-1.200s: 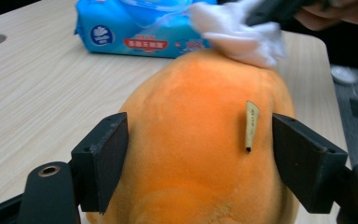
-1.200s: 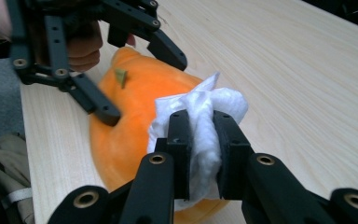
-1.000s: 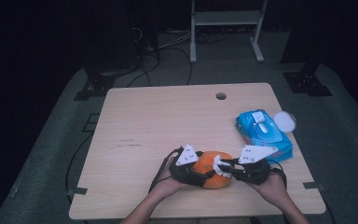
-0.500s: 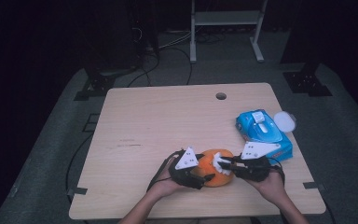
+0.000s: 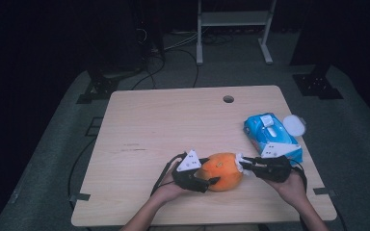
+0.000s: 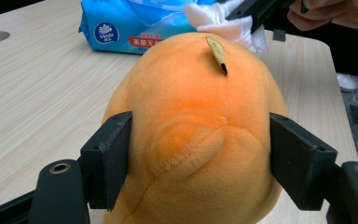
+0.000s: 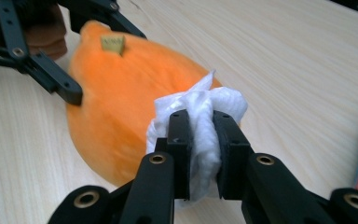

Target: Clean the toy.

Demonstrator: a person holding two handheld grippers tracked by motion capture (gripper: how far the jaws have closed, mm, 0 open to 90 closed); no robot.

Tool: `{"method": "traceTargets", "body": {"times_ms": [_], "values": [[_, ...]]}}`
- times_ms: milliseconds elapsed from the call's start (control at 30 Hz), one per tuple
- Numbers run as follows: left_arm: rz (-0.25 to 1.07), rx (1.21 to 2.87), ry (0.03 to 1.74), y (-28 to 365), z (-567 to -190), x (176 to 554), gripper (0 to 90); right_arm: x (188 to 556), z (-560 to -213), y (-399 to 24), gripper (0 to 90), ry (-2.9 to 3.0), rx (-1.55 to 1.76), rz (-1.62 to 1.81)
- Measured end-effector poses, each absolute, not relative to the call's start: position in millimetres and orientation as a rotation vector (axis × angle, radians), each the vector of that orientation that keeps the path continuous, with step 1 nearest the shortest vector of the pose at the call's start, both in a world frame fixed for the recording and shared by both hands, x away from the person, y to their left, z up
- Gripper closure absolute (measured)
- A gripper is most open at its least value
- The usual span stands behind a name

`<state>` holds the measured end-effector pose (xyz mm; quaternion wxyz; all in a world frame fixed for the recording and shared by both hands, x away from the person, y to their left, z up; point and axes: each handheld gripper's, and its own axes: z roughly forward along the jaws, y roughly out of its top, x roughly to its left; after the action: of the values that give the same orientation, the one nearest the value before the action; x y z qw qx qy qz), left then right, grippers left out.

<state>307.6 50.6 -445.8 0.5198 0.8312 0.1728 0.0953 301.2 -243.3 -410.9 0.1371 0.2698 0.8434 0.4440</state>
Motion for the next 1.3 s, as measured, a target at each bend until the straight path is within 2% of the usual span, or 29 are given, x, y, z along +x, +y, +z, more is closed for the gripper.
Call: {"method": "traceTargets", "body": {"times_ms": [233, 333, 400, 500, 567, 633, 733, 833, 1000, 1133, 1233, 1300], "values": [[0.250, 1.972, 0.459, 47.4, -445.8, 306.8, 27.1, 288.2, -397.6, -216.9, 77.4, 2.438, 0.661, 1.325], [0.210, 1.967, 0.408, 53.1, -444.9, 308.6, 17.1, 283.7, -395.8, -203.1, 77.3, 2.458, 0.580, 1.277], [0.229, 1.968, 0.362, 58.5, -445.9, 310.6, 12.9, 286.7, -397.2, -207.5, 77.4, 2.459, 0.596, 1.298], [0.196, 1.969, 0.355, 57.1, -453.2, 314.5, 10.4, 291.7, -399.0, -217.6, 77.3, 2.454, 0.660, 1.349], [0.209, 1.982, 0.346, 54.3, -455.3, 313.8, 10.5, 292.0, -399.3, -217.6, 77.3, 2.454, 0.659, 1.353], [0.296, 1.994, 0.323, 51.7, -450.8, 306.7, 21.1, 290.2, -397.6, -211.7, 77.3, 2.448, 0.634, 1.333], [0.325, 1.999, 0.312, 54.1, -434.3, 300.8, 26.3, 289.5, -392.6, -213.5, 77.3, 2.421, 0.642, 1.363], [0.282, 2.015, 0.307, 58.8, -414.2, 297.3, 26.6, 290.3, -392.5, -216.4, 77.3, 2.413, 0.670, 1.378], [0.313, 2.081, 0.343, 60.7, -409.2, 296.7, 28.3, 296.0, -404.8, -209.8, 77.3, 2.461, 0.698, 1.354], [0.305, 2.078, 0.369, 59.8, -407.8, 297.4, 29.4, 285.3, -388.6, -204.9, 77.3, 2.410, 0.630, 1.420], [0.330, 2.098, 0.299, 48.2, -406.8, 288.4, 28.8, 277.3, -379.6, -194.3, 77.3, 2.399, 0.558, 1.452], [0.374, 2.110, 0.263, 47.4, -407.8, 286.3, 24.9, 277.3, -382.0, -188.1, 77.3, 2.417, 0.540, 1.411]]}}
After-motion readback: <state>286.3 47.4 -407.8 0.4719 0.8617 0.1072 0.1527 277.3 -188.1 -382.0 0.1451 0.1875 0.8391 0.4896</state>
